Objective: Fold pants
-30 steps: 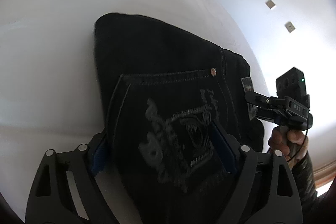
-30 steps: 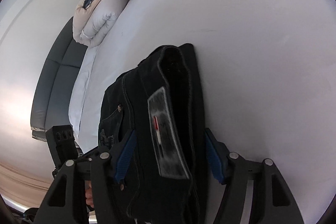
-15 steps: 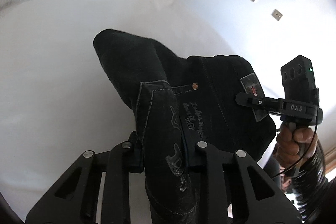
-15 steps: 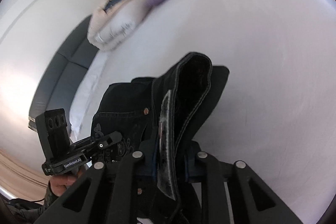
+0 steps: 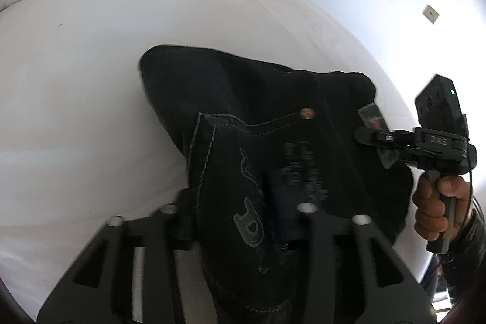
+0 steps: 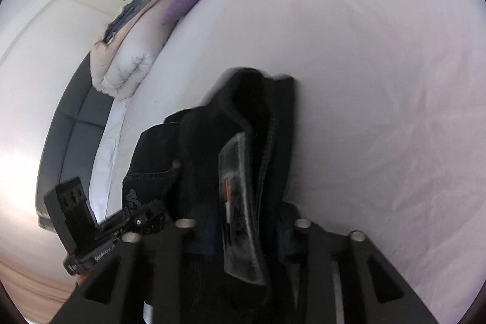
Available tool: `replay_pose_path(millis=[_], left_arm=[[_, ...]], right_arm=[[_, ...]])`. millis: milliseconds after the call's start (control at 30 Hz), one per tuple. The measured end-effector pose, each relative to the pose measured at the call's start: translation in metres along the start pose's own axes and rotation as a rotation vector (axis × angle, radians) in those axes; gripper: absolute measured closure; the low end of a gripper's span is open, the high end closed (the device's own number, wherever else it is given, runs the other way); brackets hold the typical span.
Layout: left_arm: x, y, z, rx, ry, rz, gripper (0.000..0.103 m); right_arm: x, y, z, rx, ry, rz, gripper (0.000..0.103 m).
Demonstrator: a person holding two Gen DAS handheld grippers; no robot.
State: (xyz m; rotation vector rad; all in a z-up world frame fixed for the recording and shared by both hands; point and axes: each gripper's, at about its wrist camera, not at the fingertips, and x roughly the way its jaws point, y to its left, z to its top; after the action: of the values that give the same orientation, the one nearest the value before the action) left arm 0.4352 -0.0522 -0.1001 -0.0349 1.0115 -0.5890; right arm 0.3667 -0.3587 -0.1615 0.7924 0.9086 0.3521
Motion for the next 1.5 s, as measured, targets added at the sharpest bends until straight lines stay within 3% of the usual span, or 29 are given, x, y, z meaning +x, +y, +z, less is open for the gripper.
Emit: replay_pose_path(millis=[67, 200, 300, 400, 467, 567, 633, 700, 767, 800, 867, 967, 1100, 1233, 1367, 1500], left_arm=[[0.002, 0.010, -0.002, -0.033, -0.026, -0.010, 0.044], [-0.009, 0.011, -0.009, -0.028, -0.054, 0.017, 0.044], [-0.028, 0.001, -0.020, 0.016, -0.101, 0.108, 0.044], [-0.065, -0.023, -0.048, 0.074, -0.202, 0.220, 0.040], [-0.097, -0.042, -0.065, 0.114, -0.306, 0.289, 0.020], [-0.150, -0.078, -0.093, 0.193, -0.497, 0.405, 0.000], [-0.183, -0.097, -0.104, 0.222, -0.597, 0.471, 0.000], [-0.213, -0.115, -0.111, 0.222, -0.663, 0.523, 0.000], [-0.249, -0.121, -0.120, 0.208, -0.717, 0.534, 0.000], [-0.267, -0.127, -0.124, 0.206, -0.758, 0.525, 0.000], [-0.296, -0.137, -0.132, 0.207, -0.820, 0.522, 0.000], [-0.336, -0.148, -0.150, 0.195, -0.926, 0.582, 0.000], [-0.369, -0.161, -0.160, 0.228, -0.918, 0.587, 0.000], [-0.371, -0.167, -0.165, 0.221, -0.880, 0.606, 0.000], [-0.349, -0.162, -0.168, 0.150, -0.725, 0.554, 0.000], [-0.309, -0.151, -0.174, 0.084, -0.563, 0.501, 0.000]], right_arm=[[-0.003, -0.003, -0.002, -0.016, -0.010, 0.018, 0.070], [-0.020, -0.004, -0.014, -0.022, -0.053, 0.000, 0.064], [-0.042, -0.003, -0.025, -0.030, -0.099, -0.072, 0.053], [-0.075, 0.012, -0.049, -0.061, -0.182, -0.191, 0.050], [-0.095, 0.025, -0.064, -0.082, -0.238, -0.216, 0.050], [-0.133, 0.064, -0.095, -0.189, -0.371, -0.291, 0.044], [-0.160, 0.094, -0.116, -0.264, -0.479, -0.322, 0.034], [-0.187, 0.124, -0.139, -0.329, -0.606, -0.352, 0.012], [-0.214, 0.152, -0.159, -0.385, -0.745, -0.386, 0.000], [-0.231, 0.167, -0.172, -0.419, -0.826, -0.397, 0.000], [-0.253, 0.185, -0.187, -0.457, -0.905, -0.412, 0.000], [-0.288, 0.215, -0.208, -0.507, -1.036, -0.422, 0.000], [-0.318, 0.251, -0.228, -0.553, -1.154, -0.442, 0.000], [-0.335, 0.276, -0.244, -0.576, -1.180, -0.454, 0.000], [-0.333, 0.276, -0.250, -0.579, -1.082, -0.397, 0.000], [-0.307, 0.261, -0.248, -0.569, -0.955, -0.470, 0.000]])
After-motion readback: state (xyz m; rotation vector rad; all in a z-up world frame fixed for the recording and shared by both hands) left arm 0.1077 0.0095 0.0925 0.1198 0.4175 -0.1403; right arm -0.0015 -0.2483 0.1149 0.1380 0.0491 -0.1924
